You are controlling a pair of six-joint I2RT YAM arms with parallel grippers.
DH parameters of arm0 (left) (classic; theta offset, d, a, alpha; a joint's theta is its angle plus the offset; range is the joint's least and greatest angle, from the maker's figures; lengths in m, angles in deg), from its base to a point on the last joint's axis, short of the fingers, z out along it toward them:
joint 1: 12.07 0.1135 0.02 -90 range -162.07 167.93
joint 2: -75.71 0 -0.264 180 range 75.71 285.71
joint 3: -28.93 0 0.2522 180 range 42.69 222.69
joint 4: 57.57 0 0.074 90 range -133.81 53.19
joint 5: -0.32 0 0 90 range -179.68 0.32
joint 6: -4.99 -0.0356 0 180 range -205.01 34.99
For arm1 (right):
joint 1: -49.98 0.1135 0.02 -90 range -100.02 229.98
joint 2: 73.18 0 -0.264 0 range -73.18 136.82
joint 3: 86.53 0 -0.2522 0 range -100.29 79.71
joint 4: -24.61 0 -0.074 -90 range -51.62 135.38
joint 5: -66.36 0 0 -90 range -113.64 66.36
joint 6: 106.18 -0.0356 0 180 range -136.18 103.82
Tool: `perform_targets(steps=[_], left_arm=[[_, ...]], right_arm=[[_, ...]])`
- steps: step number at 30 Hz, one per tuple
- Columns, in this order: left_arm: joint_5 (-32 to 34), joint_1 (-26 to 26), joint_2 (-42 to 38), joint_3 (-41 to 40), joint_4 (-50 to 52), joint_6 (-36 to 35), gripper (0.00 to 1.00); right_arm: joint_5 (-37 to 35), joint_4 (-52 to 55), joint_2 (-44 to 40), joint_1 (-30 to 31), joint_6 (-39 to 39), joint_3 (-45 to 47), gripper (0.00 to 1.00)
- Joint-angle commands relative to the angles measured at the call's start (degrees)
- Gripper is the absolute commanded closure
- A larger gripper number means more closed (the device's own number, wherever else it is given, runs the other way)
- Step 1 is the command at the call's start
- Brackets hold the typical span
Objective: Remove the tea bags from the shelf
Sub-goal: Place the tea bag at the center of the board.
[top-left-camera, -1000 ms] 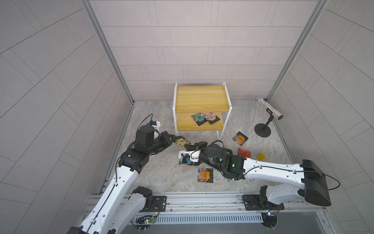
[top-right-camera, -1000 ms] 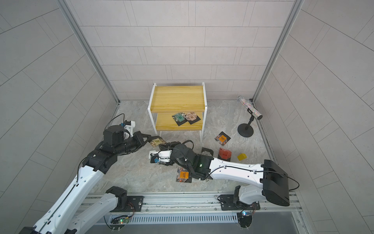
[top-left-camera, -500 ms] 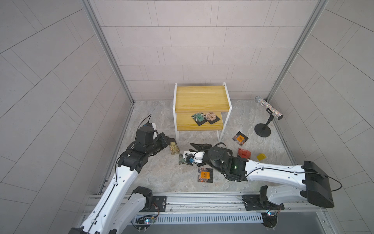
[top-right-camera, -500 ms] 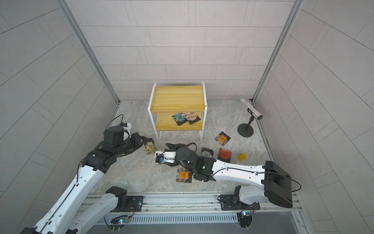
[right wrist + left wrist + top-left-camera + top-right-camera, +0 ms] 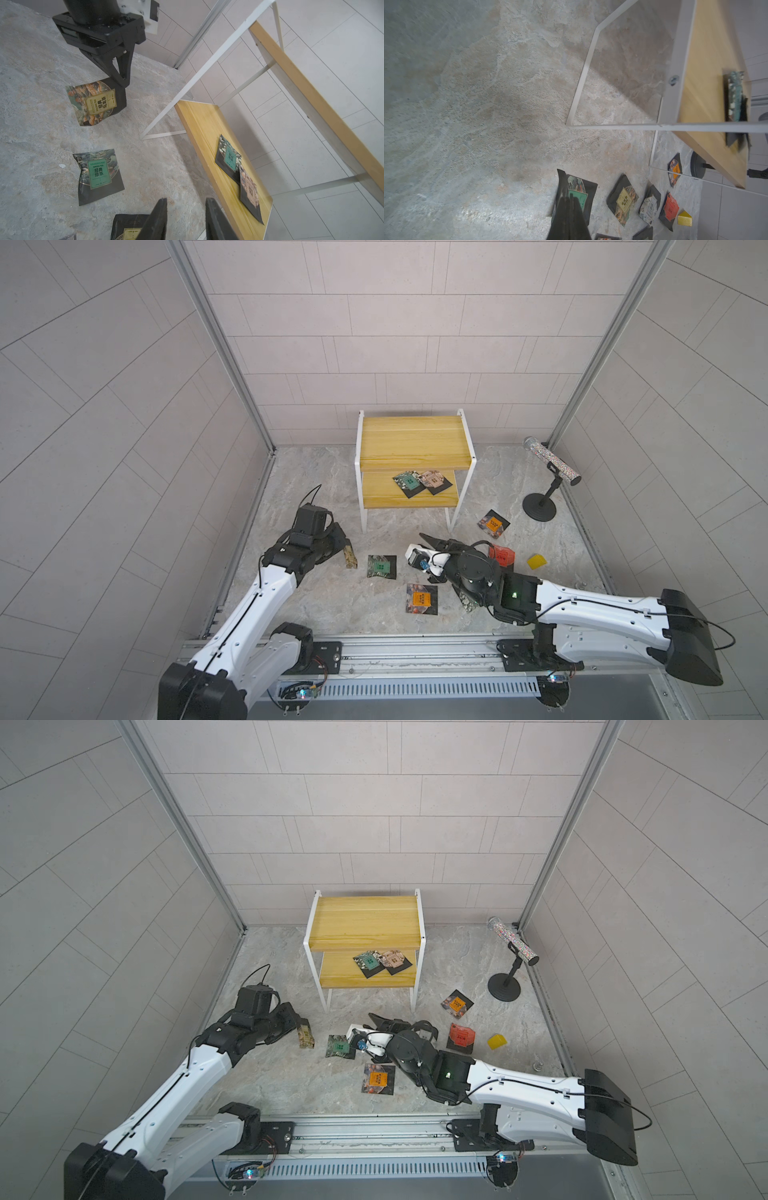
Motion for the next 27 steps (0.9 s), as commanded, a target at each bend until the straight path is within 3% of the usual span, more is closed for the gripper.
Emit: perform_targets(steps=[1,7,15,27], left_arm=[[1.6,0.42,2.22,-1.0,-5.25,-0.89,0.99],[2.24,1.79,8.11,-2.38,-10.67,-1.41,0.99],[6.13,3.24,13.59,-1.85,-8.89,-5.37,0.99],[13.1,3.73,19.35,-0.84,-2.75,-4.72,0.91]], right_arm=[[-2.97,0.81,-2.09,-0.12,-2.79,0.57,0.65],[-3.83,1.48,-4.79,-0.87,-3.87,4.35,0.65],[-4.01,1.9,-6.42,-2.14,-4.42,5.35,0.65],[-2.84,1.15,-6.07,-3.37,-4.84,5.4,0.65]])
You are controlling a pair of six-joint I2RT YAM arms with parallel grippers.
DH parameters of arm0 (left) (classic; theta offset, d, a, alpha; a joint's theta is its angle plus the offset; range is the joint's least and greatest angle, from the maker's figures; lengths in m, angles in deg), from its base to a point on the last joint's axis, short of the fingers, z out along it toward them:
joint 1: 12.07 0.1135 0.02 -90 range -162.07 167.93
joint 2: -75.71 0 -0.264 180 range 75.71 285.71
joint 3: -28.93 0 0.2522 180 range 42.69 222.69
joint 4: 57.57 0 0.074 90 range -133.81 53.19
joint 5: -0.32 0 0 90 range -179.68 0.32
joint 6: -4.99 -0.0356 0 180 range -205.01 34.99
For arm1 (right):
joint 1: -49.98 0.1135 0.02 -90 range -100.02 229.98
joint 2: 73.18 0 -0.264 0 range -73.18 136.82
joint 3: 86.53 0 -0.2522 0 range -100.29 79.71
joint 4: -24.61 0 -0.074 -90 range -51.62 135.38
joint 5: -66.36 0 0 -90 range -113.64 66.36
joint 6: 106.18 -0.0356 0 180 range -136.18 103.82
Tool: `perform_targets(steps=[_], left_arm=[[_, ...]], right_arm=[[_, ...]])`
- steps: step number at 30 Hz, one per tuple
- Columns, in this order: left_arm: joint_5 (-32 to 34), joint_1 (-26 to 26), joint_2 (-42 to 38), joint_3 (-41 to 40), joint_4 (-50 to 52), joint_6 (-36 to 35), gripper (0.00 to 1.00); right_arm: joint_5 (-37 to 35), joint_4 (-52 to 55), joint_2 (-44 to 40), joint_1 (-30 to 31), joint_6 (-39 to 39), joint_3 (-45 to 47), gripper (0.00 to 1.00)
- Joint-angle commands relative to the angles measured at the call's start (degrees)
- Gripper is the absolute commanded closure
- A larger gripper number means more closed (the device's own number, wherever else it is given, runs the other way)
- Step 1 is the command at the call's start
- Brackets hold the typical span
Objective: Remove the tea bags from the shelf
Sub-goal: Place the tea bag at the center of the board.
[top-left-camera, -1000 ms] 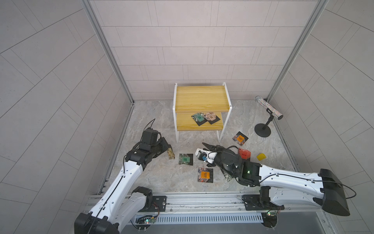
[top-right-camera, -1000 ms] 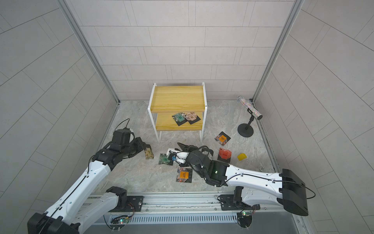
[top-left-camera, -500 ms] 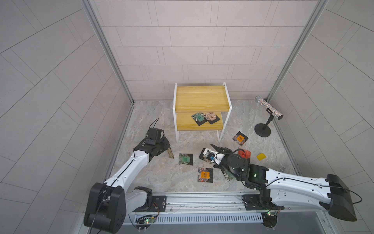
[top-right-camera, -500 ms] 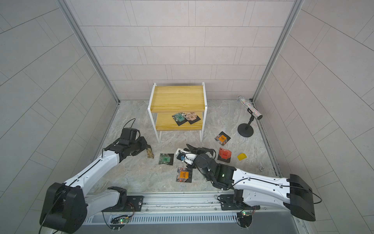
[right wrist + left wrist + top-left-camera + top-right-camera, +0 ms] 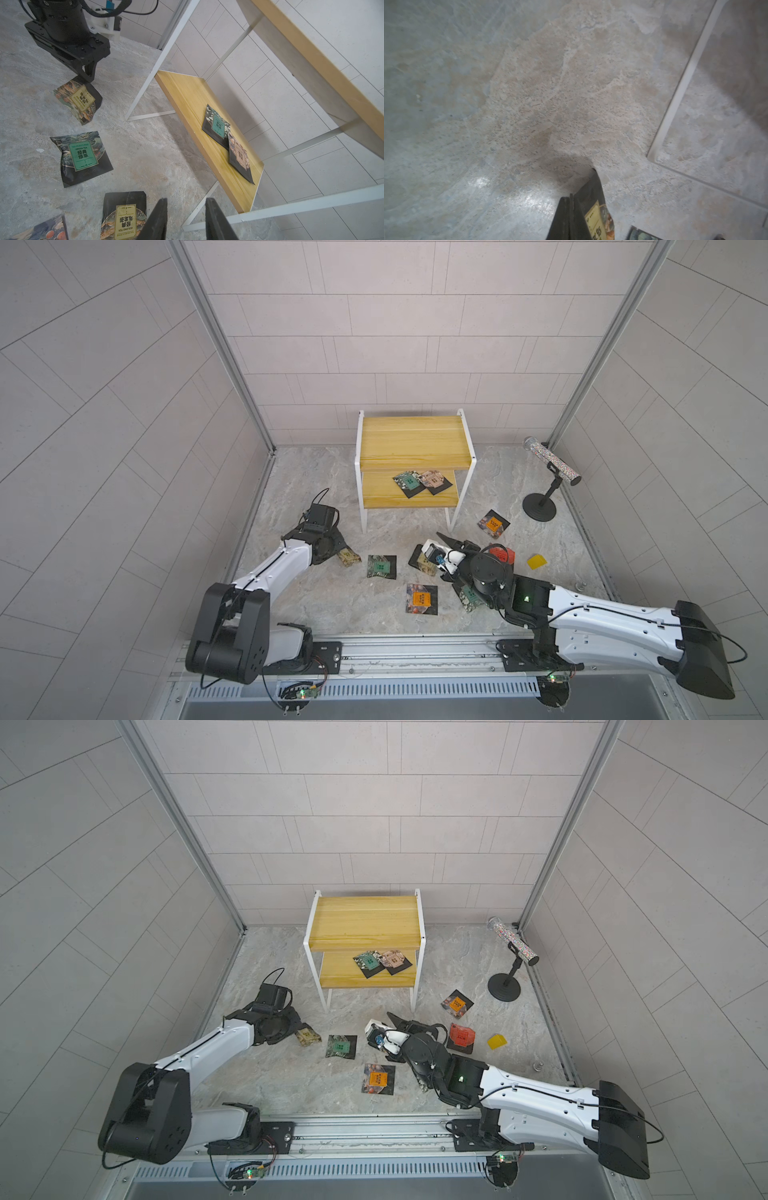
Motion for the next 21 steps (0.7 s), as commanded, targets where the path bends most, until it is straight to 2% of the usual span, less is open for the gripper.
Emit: perform_targets(steps=[1,4,7,10,13,17,21], left_arm=[[3.79,0.4,0.67,1.02,3.67,-0.5,0.87],[4.64,0.37,0.86,0.99,4.31,-0.5,0.85],[5.43,0.42,0.87,1.17,4.95,-0.33,0.7],[6.47,0.42,0.62,1.72,6.31,-0.14,0.61],[7.26,0.41,0.04,2.25,7.54,-0.1,0.56],[6.25,0.37,-1.52,2.44,8.15,-0.1,0.48],[2.55,0.38,-3.59,3.0,8.23,-0.12,0.4]], right_arm=[[0.13,-0.31,-0.4,-0.47,-1.2,0.3,0.65],[0.25,-0.34,-0.42,-0.58,-1.52,0.33,0.65],[0.42,-0.27,-0.5,-0.57,-1.73,0.42,0.65],[0.68,-0.26,-0.4,-0.67,-1.97,0.42,0.65],[1.12,0.19,-0.32,-0.67,-2.29,0.03,0.64],[1.52,1.49,-0.38,-0.84,-3.41,-0.63,0.56],[4.66,5.42,-1.07,-2.26,-6.11,-2.4,0.45]])
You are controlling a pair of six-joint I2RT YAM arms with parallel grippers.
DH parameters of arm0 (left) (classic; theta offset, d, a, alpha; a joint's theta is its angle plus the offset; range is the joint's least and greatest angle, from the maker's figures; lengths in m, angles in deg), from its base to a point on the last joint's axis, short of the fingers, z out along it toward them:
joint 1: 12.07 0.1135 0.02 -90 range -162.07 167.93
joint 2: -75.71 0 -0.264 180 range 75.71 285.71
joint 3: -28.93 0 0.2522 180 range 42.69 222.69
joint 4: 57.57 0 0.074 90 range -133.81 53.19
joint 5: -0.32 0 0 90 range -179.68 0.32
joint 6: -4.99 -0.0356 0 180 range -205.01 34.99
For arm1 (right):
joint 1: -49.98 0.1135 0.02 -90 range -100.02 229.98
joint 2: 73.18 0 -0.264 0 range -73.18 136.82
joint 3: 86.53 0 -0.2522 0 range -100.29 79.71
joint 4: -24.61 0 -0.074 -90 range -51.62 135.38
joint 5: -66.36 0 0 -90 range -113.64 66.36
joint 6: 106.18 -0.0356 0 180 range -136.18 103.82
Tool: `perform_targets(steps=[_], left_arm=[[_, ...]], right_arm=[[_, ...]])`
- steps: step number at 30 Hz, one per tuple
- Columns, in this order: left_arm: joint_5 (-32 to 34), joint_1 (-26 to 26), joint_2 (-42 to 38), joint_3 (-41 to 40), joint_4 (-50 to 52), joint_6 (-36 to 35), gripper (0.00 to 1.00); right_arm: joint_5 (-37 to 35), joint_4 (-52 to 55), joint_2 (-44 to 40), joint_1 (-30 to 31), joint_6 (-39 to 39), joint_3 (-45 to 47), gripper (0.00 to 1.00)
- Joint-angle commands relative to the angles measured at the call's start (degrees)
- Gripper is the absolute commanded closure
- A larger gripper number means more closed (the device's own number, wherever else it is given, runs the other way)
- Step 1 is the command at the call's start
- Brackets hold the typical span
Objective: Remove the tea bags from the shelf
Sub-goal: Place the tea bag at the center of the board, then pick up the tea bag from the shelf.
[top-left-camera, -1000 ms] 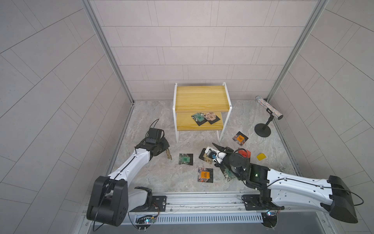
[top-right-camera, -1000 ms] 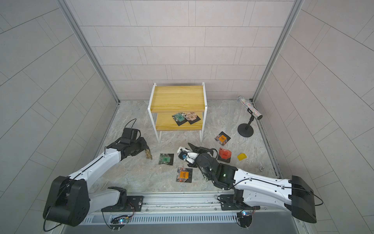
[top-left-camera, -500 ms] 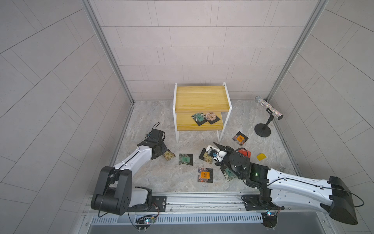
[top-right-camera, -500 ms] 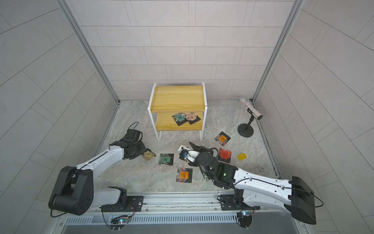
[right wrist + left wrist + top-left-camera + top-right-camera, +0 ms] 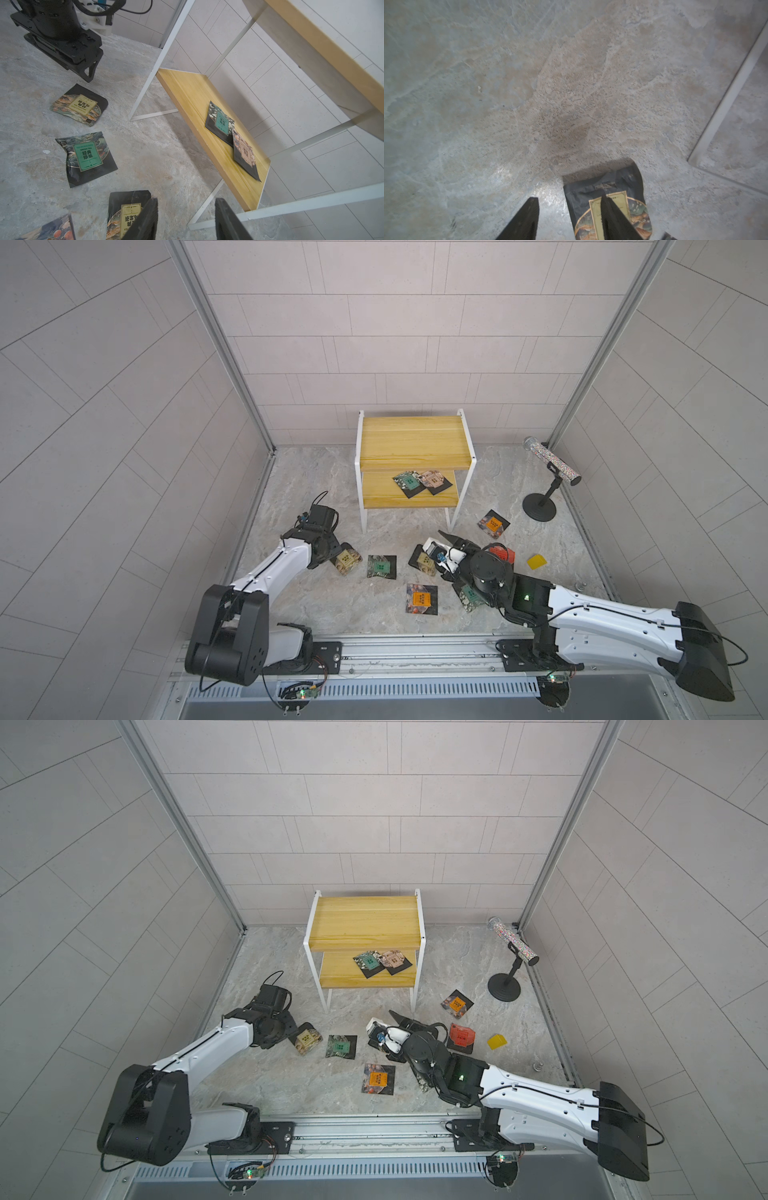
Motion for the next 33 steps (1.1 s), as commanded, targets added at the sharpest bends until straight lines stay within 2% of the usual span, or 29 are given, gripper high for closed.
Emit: perform_targets(steps=[1,3,12,25,33], left_arm=[[-2.75,0.33,-2.72,2.11,1.67,-0.36,0.37],[-4.52,0.35,-4.02,2.89,2.18,-1.03,0.34],[-14.87,0.22,-10.72,7.29,4.45,-5.99,0.26],[-29.25,-0.74,-16.71,11.04,4.42,-10.11,0.24],[-31.7,-2.15,-17.59,11.42,4.07,-10.09,0.24]], right_arm=[[3.48,4.13,-1.34,-1.53,-3.59,-2.55,0.42],[5.87,5.52,-1.79,-2.81,-4.77,-3.33,0.36],[17.45,12.24,-4.02,-10.17,-7.94,-7.81,0.22],[21.87,14.62,2.46,-14.58,-1.17,-12.24,0.21],[22.51,13.15,10.32,-17.23,5.49,-16.2,0.2]])
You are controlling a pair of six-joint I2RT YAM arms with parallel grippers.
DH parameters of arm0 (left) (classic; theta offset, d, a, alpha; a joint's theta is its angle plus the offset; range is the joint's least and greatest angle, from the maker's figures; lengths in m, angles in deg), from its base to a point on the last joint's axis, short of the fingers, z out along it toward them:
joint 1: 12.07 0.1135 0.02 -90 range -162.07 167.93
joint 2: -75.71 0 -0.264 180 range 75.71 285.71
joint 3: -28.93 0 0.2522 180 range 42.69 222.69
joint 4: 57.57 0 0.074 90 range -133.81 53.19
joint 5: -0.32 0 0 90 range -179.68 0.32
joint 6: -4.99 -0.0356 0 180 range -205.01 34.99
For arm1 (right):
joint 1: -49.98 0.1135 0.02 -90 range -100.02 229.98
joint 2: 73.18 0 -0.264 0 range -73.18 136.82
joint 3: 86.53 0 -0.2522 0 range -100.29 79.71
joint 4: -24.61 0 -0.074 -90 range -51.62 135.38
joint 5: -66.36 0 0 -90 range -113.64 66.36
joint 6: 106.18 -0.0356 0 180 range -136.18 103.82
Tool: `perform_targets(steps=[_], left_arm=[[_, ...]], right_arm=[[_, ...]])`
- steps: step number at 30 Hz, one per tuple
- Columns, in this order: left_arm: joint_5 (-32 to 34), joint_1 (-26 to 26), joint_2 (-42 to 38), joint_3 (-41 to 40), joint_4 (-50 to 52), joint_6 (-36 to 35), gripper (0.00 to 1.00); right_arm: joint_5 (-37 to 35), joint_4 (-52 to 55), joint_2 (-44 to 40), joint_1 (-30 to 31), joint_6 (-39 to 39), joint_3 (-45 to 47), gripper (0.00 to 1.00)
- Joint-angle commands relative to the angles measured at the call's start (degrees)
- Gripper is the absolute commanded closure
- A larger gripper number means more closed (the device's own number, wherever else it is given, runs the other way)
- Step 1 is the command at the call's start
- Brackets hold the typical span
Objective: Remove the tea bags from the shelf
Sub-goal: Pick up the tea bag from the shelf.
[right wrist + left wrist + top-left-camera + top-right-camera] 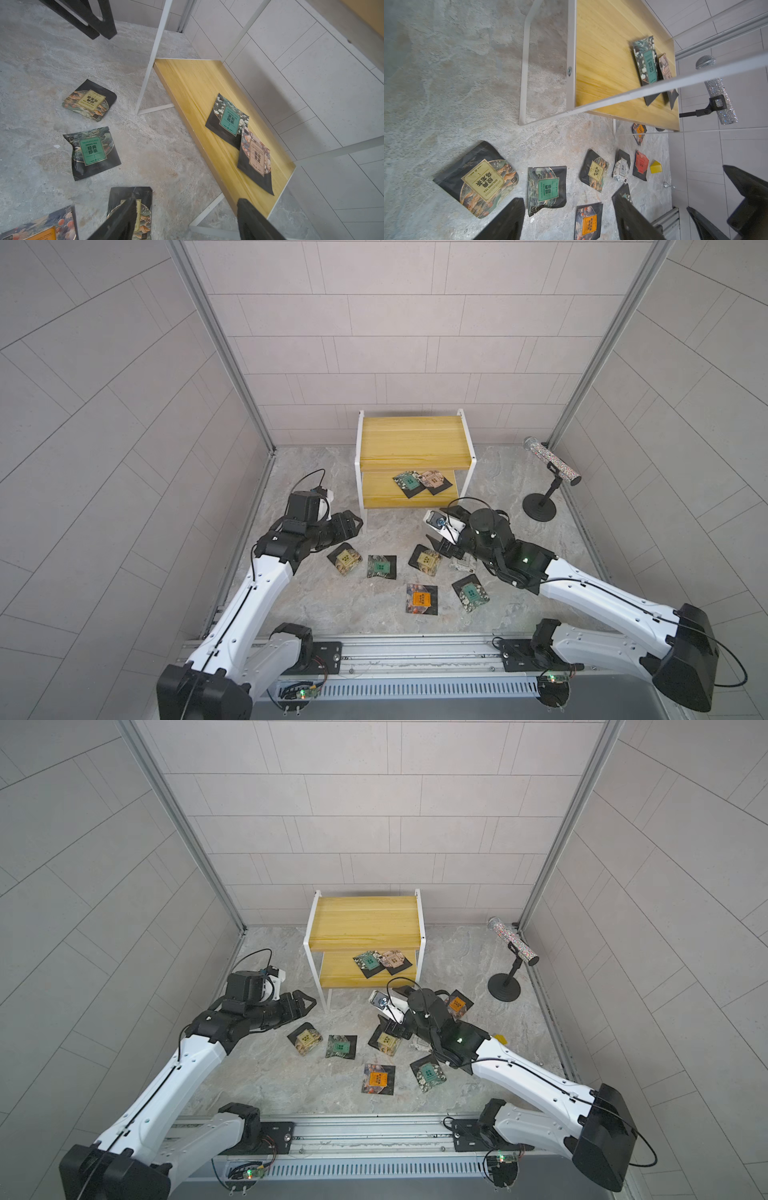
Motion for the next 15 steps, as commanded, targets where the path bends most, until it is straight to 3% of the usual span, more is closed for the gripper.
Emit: perform_targets(steps=[1,15], left_arm=[[-1.8,-0.57,-1.36,1.48,0.33,-0.93,0.24],[-1.65,-0.75,-3.66,-0.37,1.52,-0.25,0.24]], right_arm=[[0.76,-0.92,2.74,-1.08,4.19,-1.79,0.2],[2.27,-8.18,19.18,-3.22,12.52,-10.06,0.16]])
